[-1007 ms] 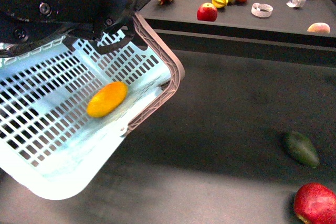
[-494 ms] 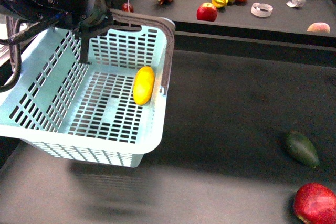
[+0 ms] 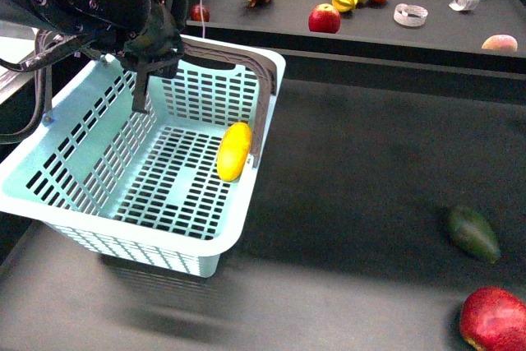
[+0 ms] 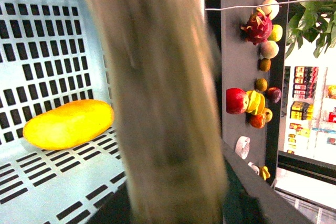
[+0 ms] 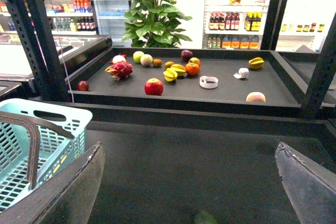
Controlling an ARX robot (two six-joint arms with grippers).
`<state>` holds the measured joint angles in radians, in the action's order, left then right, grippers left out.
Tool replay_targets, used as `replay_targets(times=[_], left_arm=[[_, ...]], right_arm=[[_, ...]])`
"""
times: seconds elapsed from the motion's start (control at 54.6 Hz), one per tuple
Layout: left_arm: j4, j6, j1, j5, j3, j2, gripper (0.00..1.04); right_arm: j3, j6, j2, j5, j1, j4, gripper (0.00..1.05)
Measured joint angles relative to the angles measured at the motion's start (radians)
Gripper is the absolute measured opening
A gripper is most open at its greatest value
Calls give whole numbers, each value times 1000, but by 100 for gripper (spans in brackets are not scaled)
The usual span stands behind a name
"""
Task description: Pick mango with right arm and hold basket with left
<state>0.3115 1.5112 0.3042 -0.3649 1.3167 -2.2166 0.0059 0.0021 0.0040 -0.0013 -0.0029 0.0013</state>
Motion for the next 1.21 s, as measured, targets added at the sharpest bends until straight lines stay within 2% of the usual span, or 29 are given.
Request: replay_targets(times=[0.11,0.201,0.348,0.494,0.842,1.153,1.171,1.208], left_arm=[[-20,-48,9,-55,-48,44,55],[-23,-88,12,-100,-100,102,70],[20,-194,14,-177,-265,283,98],[87,-249,-5,-179,-460,443,97],[168,-361,-93,-291,-803,730,97],[158,-420,-109,-315,-854,768,97],[167,-439,-112,-300,-856,766,96],[330,-555,-140,-154,-902,740,90]], right_arm=[[0,0,0,0,0,0,97],[0,0,0,0,0,0,97],[0,0,0,0,0,0,97],[0,0,0,0,0,0,97],[0,0,0,0,0,0,97],[0,0,0,0,0,0,97],[0,0,0,0,0,0,97],[0,0,0,0,0,0,97]])
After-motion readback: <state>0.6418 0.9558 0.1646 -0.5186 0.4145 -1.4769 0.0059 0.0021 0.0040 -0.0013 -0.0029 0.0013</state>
